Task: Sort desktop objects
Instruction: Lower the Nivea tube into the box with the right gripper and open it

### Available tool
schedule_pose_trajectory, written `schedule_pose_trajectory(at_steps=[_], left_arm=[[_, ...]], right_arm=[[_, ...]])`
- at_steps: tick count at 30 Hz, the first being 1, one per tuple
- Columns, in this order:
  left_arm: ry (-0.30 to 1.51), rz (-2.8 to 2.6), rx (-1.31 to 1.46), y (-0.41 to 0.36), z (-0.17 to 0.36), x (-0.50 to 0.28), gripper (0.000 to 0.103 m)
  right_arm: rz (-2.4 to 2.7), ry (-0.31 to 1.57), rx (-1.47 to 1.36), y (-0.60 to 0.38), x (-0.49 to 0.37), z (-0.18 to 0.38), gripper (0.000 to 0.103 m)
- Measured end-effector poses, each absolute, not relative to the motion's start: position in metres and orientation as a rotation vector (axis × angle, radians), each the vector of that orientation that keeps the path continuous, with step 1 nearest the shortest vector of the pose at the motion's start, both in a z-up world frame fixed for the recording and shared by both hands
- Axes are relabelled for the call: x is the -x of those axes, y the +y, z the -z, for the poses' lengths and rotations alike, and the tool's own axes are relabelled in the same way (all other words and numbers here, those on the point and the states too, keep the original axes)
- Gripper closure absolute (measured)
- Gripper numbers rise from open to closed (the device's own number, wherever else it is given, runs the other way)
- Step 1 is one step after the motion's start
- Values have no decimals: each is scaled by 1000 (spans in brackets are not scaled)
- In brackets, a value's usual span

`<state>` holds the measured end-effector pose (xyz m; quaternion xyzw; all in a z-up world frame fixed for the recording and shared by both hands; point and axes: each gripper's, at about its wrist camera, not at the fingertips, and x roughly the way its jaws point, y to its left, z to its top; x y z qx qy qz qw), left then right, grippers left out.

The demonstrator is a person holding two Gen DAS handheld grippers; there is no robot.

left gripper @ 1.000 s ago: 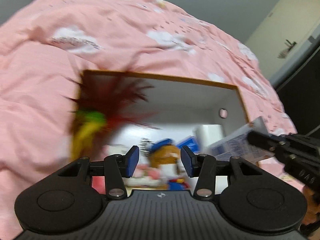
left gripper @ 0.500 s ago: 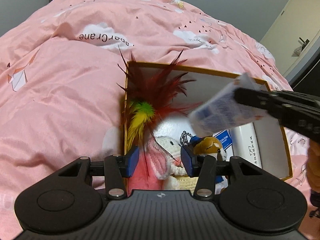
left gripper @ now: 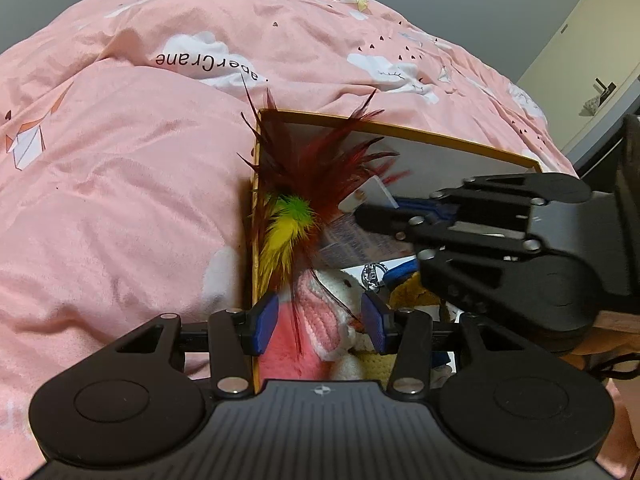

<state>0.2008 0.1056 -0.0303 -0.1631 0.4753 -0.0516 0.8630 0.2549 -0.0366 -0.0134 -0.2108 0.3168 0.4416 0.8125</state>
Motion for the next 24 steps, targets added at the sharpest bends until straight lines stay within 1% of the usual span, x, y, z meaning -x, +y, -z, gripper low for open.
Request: schedule_pose_trajectory(at_steps=[7,12,18,24], left_arm=[[998,111,359,108,30,-199,50],[990,117,362,107,28,-198,50],[994,108,355,107,28,-199,50],[995,104,354,107,28,-199,50]], right_arm=[[-960,649,517,-29,-253,7,98],[-1017,626,716,-25,-246,7,98],[-1094,622,835,-21,-243,16,98],[-1101,631,816,-15,-247,17,96]])
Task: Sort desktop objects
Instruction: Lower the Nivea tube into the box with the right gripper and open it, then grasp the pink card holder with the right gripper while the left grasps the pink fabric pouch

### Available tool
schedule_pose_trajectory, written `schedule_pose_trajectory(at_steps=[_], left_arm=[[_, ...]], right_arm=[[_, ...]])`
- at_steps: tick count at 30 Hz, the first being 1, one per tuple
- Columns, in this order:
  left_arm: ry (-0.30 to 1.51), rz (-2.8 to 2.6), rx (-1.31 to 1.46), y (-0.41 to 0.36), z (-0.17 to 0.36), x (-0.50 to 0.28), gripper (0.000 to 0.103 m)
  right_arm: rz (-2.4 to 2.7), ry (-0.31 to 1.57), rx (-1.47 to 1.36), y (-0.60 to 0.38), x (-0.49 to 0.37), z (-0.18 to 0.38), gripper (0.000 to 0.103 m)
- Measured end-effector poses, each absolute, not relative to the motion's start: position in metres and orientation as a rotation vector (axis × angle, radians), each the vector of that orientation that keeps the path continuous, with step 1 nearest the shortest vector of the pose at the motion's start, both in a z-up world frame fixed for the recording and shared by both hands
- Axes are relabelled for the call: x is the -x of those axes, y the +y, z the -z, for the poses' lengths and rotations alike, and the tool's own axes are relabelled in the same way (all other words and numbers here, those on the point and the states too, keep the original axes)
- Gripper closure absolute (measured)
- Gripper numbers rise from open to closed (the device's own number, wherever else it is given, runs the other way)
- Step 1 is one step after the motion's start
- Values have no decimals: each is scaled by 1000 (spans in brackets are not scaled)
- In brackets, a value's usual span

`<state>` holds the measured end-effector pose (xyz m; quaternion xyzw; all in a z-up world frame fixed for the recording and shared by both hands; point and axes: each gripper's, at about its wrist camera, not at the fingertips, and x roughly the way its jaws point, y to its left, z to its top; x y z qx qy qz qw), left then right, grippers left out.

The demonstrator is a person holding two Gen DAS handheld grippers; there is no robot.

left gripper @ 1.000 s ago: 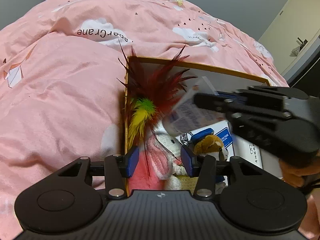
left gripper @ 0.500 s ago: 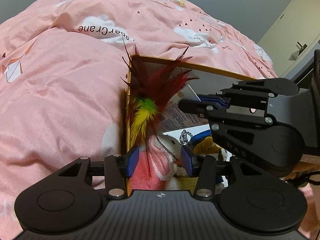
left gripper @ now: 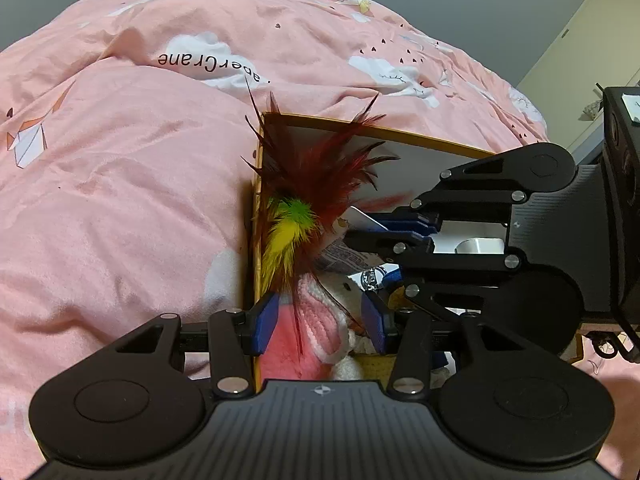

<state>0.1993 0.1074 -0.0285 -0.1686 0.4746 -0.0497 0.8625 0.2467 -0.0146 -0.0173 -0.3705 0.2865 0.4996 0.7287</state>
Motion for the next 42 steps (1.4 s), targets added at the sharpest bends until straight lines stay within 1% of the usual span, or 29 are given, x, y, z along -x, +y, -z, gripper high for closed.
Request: schedule_pose_trajectory(at_steps=[3,6,11,13,18,20,21,22,28,34,42], left_arm=[[994,102,357,108,28,-198,50],[992,98,352,107,26,-196,50],[973,91,338,105,18,-187,50],[958,87,333,104,13,-181,50],[915,78,321,103,-4,-164,50],[897,76,315,101,-11,-154,50],[892,75,312,101,-14,-150,50],[886,70,310,100,-17,-144,50],[874,39,293,91,-26,-110,50],[927,43,211,76,-16,-79,50],[1015,37,186,66,22,-61,50]], right_arm=[[-1095,633,793,-15,-247,14,96],[-1087,646,762,-18,-247,9,89],[-1065,643,721,-29,-240,-2,87],[-1055,643,686,-37,-235,-7,84],[-983,643,545,-62,-217,-24,82],[-941,640,468,-74,-207,-32,79],[-923,638,425,-81,-203,-35,75],[-910,636,384,-88,-197,-39,74],[-893,636,216,-122,-153,-50,73],[-940,728,179,-131,-112,-31,73],[-872,946,169,-120,-96,30,73]])
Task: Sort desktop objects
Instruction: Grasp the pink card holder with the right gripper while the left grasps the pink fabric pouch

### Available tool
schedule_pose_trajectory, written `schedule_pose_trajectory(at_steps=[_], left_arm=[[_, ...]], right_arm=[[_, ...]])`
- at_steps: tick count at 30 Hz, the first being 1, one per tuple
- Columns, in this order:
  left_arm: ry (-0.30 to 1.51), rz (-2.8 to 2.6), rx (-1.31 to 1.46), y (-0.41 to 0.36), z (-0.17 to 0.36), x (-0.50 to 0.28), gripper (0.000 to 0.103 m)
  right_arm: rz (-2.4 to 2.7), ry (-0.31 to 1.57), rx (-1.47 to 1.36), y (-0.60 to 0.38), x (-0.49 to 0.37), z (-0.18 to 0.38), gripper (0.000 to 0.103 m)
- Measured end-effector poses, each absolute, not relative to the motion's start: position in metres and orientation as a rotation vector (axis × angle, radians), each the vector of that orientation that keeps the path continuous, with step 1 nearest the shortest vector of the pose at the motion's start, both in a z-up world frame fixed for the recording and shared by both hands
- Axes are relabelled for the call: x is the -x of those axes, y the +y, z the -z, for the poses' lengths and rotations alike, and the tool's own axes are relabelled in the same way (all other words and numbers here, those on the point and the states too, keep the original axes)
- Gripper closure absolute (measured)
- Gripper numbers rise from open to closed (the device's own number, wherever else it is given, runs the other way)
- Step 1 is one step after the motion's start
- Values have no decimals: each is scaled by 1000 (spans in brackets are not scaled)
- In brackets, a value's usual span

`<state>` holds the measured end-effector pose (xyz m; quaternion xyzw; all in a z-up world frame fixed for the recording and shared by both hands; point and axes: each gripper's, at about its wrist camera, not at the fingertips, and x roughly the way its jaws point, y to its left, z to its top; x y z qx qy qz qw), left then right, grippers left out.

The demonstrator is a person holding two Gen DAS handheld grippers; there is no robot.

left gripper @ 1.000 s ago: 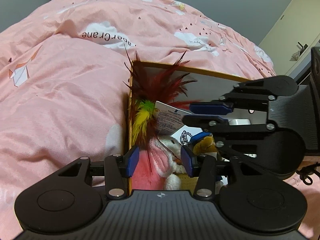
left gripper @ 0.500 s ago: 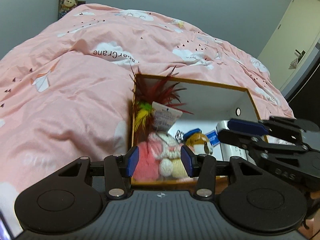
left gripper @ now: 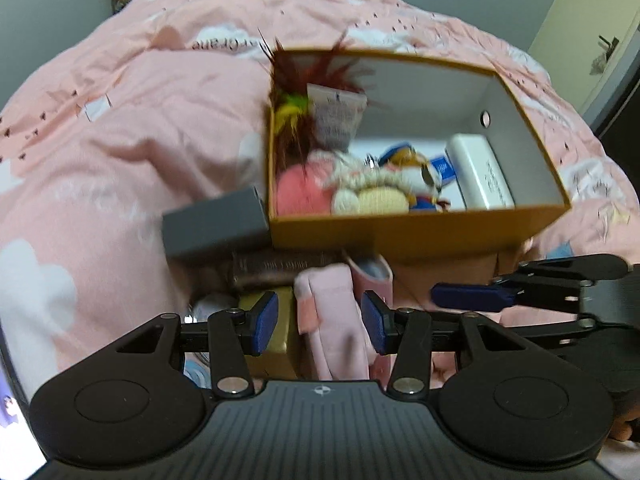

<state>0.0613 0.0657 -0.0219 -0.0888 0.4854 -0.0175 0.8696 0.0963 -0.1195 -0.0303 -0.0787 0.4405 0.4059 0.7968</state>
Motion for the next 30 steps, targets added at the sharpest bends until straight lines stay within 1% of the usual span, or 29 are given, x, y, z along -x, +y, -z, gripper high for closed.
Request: schedule_pose_trajectory(at_steps=[8,15,17,23,24,30], left_arm=[[1040,42,215,67,41,-58,50],[1059,31,215,66,46,-59,50],[1064,32,218,67,47,-60,50],[1054,34,225,68,45,-59,50],[1056,37,227,68,46,-59,50],[1076,75,260,67,53,-61,50]], right_arm=[[-864,1014,217,-105,-89,58,73],[-880,990,259,-94,-85,60,73],[-889,983,273,-91,-82,60,71],[-829,1002,207,-101,-91,59,77],[-809,996,206,-104,-90,57,80],[-771,988,253,-101,-88,55,79]])
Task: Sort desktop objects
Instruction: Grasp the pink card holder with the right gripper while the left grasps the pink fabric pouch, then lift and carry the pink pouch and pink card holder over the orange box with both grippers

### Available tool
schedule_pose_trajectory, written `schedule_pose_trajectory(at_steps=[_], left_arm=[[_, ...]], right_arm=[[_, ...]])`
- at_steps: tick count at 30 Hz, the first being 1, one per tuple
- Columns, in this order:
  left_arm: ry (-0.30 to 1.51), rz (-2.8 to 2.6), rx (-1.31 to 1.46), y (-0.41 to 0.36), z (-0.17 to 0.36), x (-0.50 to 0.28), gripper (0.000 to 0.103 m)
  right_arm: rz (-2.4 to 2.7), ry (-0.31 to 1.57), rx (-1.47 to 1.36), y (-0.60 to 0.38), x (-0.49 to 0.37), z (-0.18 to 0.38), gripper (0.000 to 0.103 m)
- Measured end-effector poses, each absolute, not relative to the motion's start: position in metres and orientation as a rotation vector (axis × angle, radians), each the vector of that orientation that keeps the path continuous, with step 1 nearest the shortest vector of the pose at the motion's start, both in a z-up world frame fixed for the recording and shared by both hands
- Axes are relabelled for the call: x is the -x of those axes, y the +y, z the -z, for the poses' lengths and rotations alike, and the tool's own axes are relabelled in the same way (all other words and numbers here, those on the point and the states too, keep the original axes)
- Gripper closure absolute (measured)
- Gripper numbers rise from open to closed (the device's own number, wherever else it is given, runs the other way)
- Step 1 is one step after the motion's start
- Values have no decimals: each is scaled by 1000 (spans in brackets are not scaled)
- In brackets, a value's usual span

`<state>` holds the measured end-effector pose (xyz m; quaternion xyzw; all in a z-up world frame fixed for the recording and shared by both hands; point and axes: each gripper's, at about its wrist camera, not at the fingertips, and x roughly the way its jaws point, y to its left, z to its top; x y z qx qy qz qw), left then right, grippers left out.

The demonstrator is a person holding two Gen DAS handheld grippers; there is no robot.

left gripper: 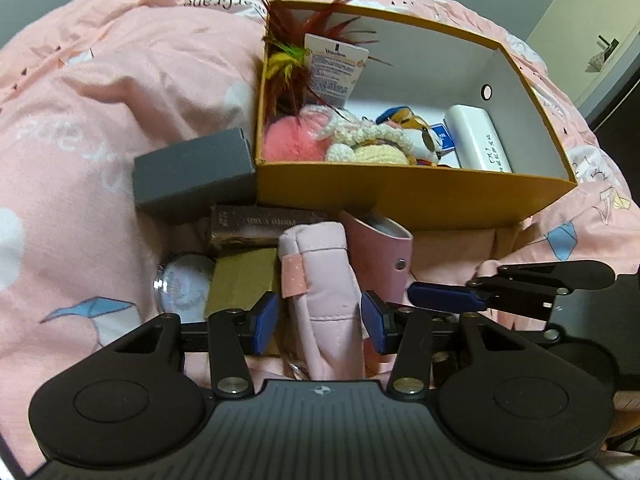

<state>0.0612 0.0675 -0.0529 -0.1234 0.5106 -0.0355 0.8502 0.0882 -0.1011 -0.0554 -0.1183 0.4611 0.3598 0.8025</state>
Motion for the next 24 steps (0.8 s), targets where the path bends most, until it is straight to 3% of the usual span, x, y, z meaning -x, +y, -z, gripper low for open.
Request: schedule_pose_trajectory(at_steps=[7,14,24], left_arm=[[1094,72,259,66,59,-63,50],[1109,73,268,64,62,-65,50],[1133,80,290,59,70,-72,53]], right_arm=[[-767,973,375,-81,-88,68,75],[-749,993,326,-98,-86,58,83],[-701,1118,146,-134,-101,61,81]])
